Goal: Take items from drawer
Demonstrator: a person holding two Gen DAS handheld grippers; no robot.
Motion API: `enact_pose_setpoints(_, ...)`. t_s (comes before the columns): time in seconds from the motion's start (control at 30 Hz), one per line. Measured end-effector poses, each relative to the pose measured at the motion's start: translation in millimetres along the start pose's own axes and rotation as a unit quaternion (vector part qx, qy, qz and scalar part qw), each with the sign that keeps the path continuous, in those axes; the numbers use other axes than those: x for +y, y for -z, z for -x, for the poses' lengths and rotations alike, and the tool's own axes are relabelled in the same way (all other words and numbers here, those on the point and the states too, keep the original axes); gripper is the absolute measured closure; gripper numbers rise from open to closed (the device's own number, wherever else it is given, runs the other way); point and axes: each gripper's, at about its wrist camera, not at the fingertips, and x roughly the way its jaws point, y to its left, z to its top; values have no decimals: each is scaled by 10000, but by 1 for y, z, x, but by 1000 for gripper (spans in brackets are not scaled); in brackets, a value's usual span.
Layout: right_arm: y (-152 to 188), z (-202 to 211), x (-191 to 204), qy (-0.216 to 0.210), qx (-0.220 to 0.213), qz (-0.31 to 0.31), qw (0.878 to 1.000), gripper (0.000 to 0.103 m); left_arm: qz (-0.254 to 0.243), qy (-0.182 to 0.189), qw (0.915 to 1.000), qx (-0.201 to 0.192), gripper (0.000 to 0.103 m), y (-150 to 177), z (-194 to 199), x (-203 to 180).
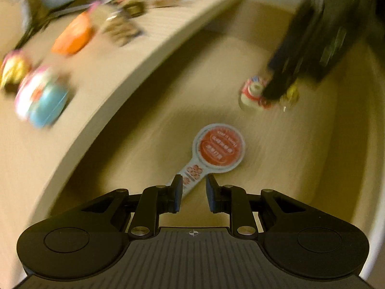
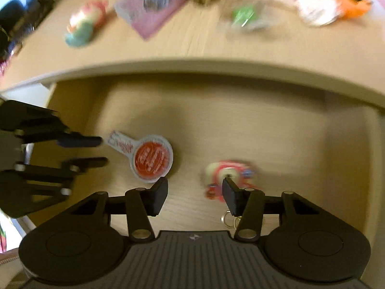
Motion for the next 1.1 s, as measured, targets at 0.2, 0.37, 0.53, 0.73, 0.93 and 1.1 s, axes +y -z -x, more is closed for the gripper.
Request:
enact_pose_setpoints(0.2, 23, 31, -13, 67, -269, -424, 9987, 45, -1129, -161, 9930, 301, 77, -2, -30, -16)
enact_pose_setpoints(0.37, 54, 45, -45, -47, -182, -753, 9970, 39, -42, 533, 9976, 438, 63, -20, -31, -3)
enact_pose_setpoints(0.53, 62, 48, -46, 194, -197, -610, 9978, 39, 58, 274, 9992, 300, 65, -28, -26, -11)
enact_pose_setpoints(0.73, 59, 51, -38, 112, -356, -475, 9982, 39, 53, 416, 9981, 451, 61, -37, -40, -9)
enact_pose_setpoints(0.93, 63, 54, -35, 192, -703, -417, 9965, 37, 575, 438, 9971, 258, 62, -51, -49, 4)
enact_pose_setpoints(1.1, 67, 58, -40, 397, -977, -693, 9920, 34, 838, 302, 9957, 239, 68, -50, -48, 8)
